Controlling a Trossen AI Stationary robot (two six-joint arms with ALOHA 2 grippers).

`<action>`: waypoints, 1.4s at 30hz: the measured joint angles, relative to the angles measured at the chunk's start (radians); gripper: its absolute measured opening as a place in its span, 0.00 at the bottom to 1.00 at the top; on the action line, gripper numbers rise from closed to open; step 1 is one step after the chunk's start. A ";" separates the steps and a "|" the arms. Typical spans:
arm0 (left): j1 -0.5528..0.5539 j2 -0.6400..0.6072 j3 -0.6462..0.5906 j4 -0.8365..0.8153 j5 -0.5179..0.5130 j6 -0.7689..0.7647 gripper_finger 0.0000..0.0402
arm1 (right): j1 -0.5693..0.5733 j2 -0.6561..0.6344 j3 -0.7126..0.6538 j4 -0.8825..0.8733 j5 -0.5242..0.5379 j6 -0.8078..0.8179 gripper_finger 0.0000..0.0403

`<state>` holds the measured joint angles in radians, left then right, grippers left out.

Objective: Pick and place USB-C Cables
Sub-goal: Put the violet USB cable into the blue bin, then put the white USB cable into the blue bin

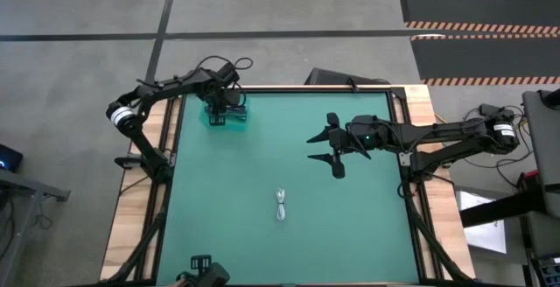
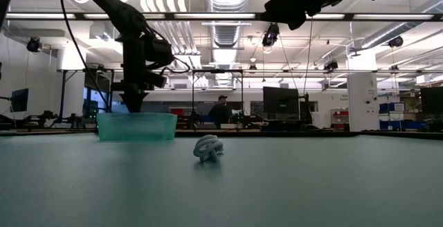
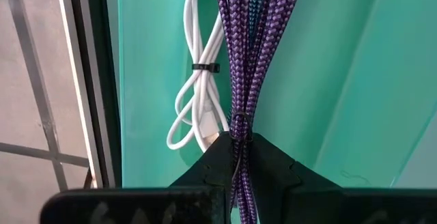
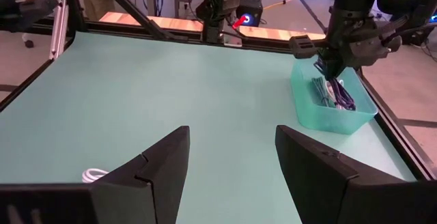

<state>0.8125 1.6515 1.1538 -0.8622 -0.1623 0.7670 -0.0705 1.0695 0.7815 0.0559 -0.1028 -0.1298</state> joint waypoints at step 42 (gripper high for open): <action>-0.436 -0.229 -0.005 0.112 0.057 -0.631 0.18 | 0.007 0.016 -0.001 -0.019 0.000 0.147 0.52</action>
<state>0.3768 1.4223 1.1486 -0.7502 -0.1052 0.1358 -0.0638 1.0855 0.7808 0.0372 -0.1031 0.0168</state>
